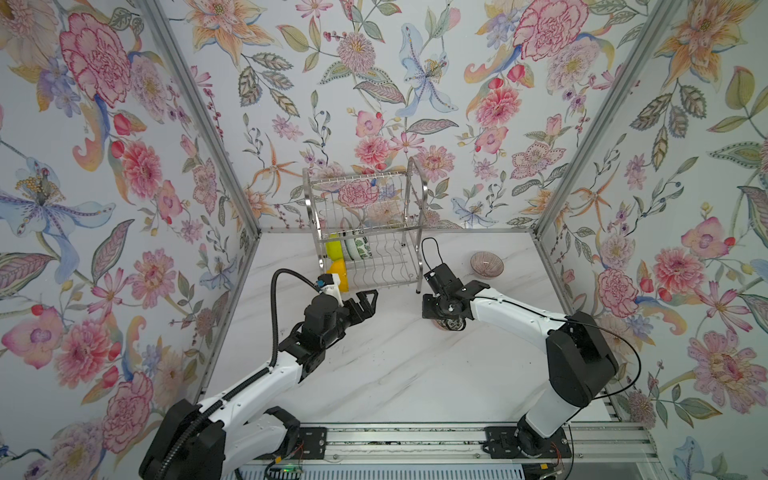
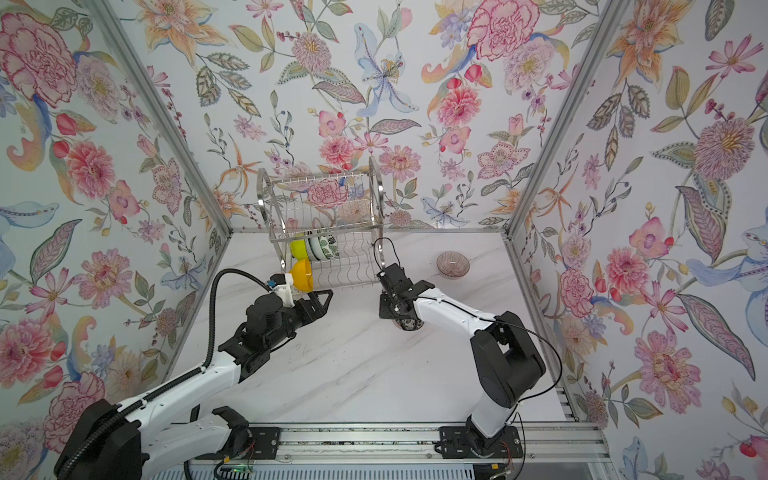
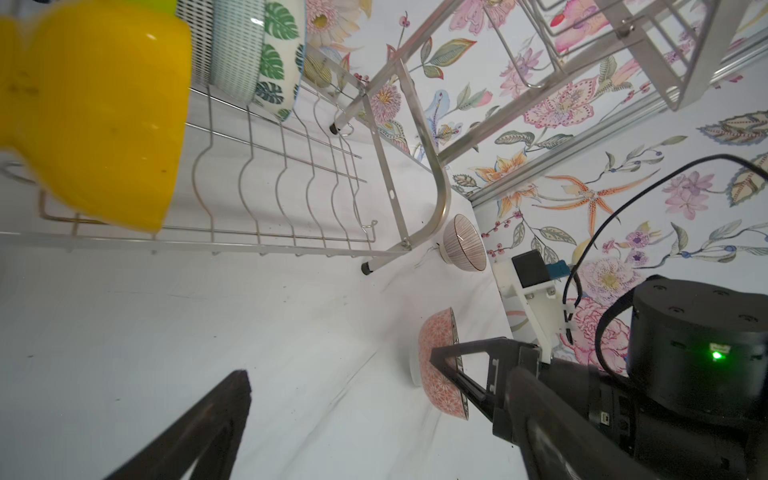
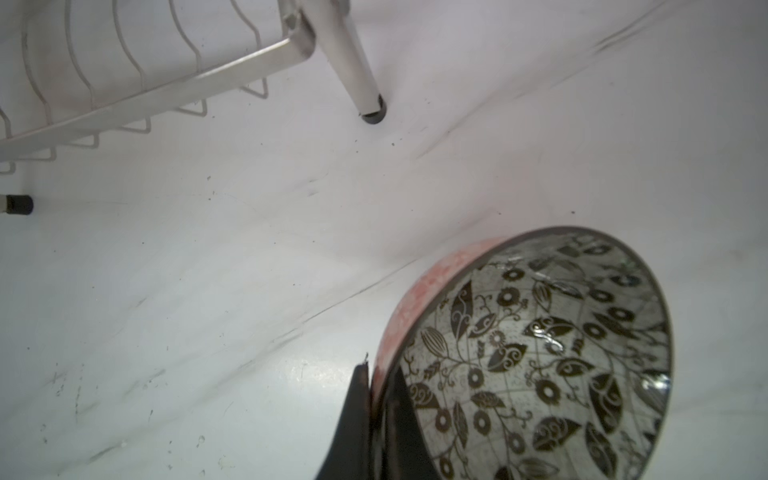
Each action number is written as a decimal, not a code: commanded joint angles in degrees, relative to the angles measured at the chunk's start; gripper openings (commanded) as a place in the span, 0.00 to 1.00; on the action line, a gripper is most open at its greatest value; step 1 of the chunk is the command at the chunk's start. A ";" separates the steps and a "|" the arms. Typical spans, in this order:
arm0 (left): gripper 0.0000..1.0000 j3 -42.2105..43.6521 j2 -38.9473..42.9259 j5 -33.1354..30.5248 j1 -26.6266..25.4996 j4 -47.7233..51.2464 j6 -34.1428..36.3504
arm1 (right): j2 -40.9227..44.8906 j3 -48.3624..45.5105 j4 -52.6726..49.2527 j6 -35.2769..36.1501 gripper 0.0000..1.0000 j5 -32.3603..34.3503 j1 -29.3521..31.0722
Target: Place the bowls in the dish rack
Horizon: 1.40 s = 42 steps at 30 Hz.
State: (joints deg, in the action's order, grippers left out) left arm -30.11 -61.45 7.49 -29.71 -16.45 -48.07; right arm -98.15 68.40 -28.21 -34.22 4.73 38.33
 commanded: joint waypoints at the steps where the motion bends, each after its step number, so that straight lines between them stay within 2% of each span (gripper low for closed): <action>1: 0.99 2.31 2.66 1.52 2.16 3.14 -0.79 | -2.32 4.15 -2.71 2.26 0.00 -0.30 0.92; 6: 0.99 3.92 2.47 2.42 3.47 2.62 -2.53 | -6.38 7.20 -4.44 3.59 0.01 -3.86 1.44; 14: 0.99 2.97 -0.56 3.50 3.44 0.46 -4.22 | -8.54 8.85 -5.45 4.70 0.07 -5.25 2.19; 20: 0.99 2.03 -2.25 3.71 3.42 0.25 -4.70 | -9.54 8.88 -4.62 4.89 0.19 -6.69 2.61; 25: 0.99 1.85 -2.79 3.68 3.45 0.35 -5.53 | -9.50 8.81 -4.01 5.06 0.22 -7.40 2.81; 27: 0.99 1.76 -2.81 3.68 3.39 0.53 -5.63 | -8.83 8.94 -4.03 5.16 0.28 -7.37 2.81; 35: 0.99 -0.17 -3.45 3.85 3.20 2.52 -5.98 | -3.49 9.62 -3.97 6.01 0.41 -7.29 1.09; 37: 0.99 -0.84 -3.61 3.72 2.77 2.88 -5.89 | -1.07 9.18 -4.02 6.16 0.49 -7.09 -0.19; 39: 0.99 -1.73 -4.01 3.26 1.94 3.40 -5.43 | 1.90 8.39 -3.95 6.59 0.62 -6.65 -1.79; 42: 0.99 -3.69 -5.26 1.81 0.05 4.69 -4.58 | 6.49 6.16 -3.55 7.42 0.97 -5.15 -4.85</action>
State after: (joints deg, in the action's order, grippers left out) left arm -31.11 -65.67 10.04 -28.14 -13.56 -53.43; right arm -96.18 76.25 -31.68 -27.94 -2.26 35.86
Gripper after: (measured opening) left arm 0.989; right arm 0.893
